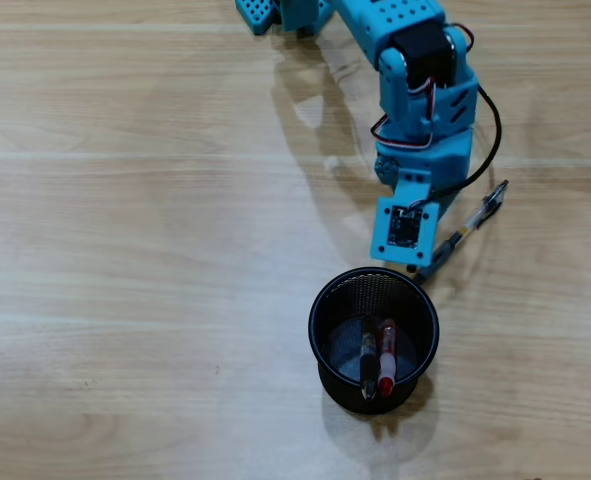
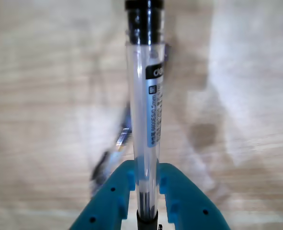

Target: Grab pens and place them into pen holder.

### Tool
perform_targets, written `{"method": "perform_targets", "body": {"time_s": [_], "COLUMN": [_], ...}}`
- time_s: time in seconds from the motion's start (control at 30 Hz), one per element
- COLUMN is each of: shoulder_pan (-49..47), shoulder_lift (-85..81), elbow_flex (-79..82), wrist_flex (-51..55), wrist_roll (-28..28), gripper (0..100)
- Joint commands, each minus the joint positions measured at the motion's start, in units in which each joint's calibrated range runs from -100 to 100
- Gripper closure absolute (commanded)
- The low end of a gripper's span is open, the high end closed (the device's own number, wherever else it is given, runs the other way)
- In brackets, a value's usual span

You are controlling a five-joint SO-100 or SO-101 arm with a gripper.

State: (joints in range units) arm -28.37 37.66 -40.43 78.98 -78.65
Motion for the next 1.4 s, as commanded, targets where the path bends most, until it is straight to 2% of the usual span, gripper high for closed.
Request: {"method": "perform_targets", "body": {"time_s": [0.0, 0.13, 0.37, 0.6, 0.73, 0.83, 1.07, 1.23, 1.37], "shoulder_pan": [1.1, 1.6, 4.1, 7.4, 8.5, 8.9, 10.3, 12.1, 13.1], "shoulder_lift": [-8.2, -11.8, -14.2, -16.3, -16.6, -16.6, -14.5, -8.6, -4.4], "elbow_flex": [-9.2, -20.7, -23.9, -23.2, -22.0, -19.9, -15.9, -16.4, -17.5], "wrist_flex": [4.1, 11.2, 10.0, -4.1, -15.3, -25.6, -43.2, -50.4, -52.0], "wrist_roll": [0.3, 0.6, 5.5, 18.7, 27.2, 30.8, 31.8, 31.8, 30.1], "gripper": [98, 98, 98, 98, 98, 98, 98, 98, 98]}}
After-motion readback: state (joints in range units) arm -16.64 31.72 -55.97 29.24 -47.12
